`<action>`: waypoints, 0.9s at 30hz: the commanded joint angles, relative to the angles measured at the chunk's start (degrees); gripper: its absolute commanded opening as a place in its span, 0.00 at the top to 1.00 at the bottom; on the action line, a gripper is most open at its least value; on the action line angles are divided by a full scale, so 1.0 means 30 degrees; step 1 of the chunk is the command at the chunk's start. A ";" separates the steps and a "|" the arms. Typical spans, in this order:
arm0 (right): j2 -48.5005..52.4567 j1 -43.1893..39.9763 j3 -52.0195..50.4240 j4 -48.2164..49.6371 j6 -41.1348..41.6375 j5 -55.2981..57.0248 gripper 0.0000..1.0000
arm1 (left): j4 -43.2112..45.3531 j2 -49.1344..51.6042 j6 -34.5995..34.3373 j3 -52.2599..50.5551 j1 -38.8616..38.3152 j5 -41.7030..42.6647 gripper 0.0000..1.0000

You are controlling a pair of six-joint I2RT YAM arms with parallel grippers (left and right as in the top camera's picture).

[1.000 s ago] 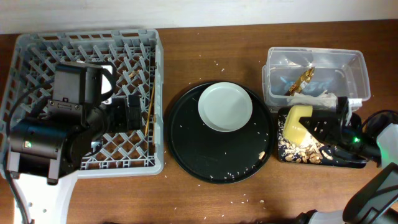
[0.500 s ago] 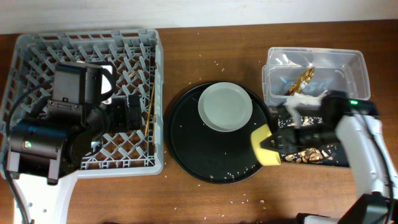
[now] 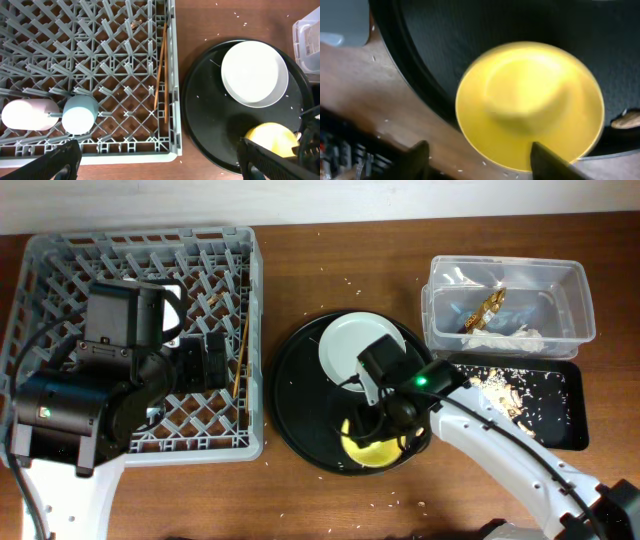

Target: Sort waste into correct bins and load items into the dishwasher rack

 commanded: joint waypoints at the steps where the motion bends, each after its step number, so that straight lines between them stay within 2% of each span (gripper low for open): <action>1: -0.0328 0.0262 0.1326 -0.0896 0.0772 -0.0138 0.29 | 0.0044 -0.0219 0.0051 0.0000 0.0015 -0.0138 0.01; 2: -0.0874 0.0248 0.2149 -0.1668 0.0372 -0.0124 0.21 | 0.0044 -0.0219 0.0051 0.0000 0.0015 -0.0138 0.01; 3: -0.1545 0.0248 0.3053 -0.2637 -0.0313 -0.0153 0.02 | 0.0044 -0.0219 0.0051 0.0000 0.0015 -0.0138 0.01; 6: -0.2725 0.0240 0.5639 -0.3009 -0.0648 -0.1246 0.01 | 0.0044 -0.0219 0.0051 0.0000 0.0015 -0.0138 0.01; 11: -0.5472 -0.0845 0.9398 -0.4095 -0.5748 0.0393 0.02 | 0.0044 -0.0219 0.0051 0.0000 0.0015 -0.0138 0.01; 16: -0.9857 -0.1137 0.9515 -0.4787 -0.5756 0.4233 0.02 | 0.0044 -0.0219 0.0051 0.0000 0.0015 -0.0138 0.01; 18: -1.1803 -0.1333 0.8830 -0.4495 -0.5778 0.6987 0.01 | 0.0044 -0.0219 0.0051 0.0000 0.0015 -0.0138 0.01; 22: -1.4695 -0.3679 0.5406 -0.1515 -0.7023 0.7577 0.02 | 0.0044 -0.0219 0.0051 0.0000 0.0015 -0.0138 0.01; 25: -1.7573 -0.6492 -0.0619 0.2681 -0.6870 0.6812 0.02 | 0.0044 -0.0219 0.0051 0.0000 0.0015 -0.0138 0.01; 27: -1.8826 -0.7643 -0.3490 0.4488 -0.6878 0.5850 0.02 | 0.0044 -0.0219 0.0051 0.0000 0.0015 -0.0138 0.01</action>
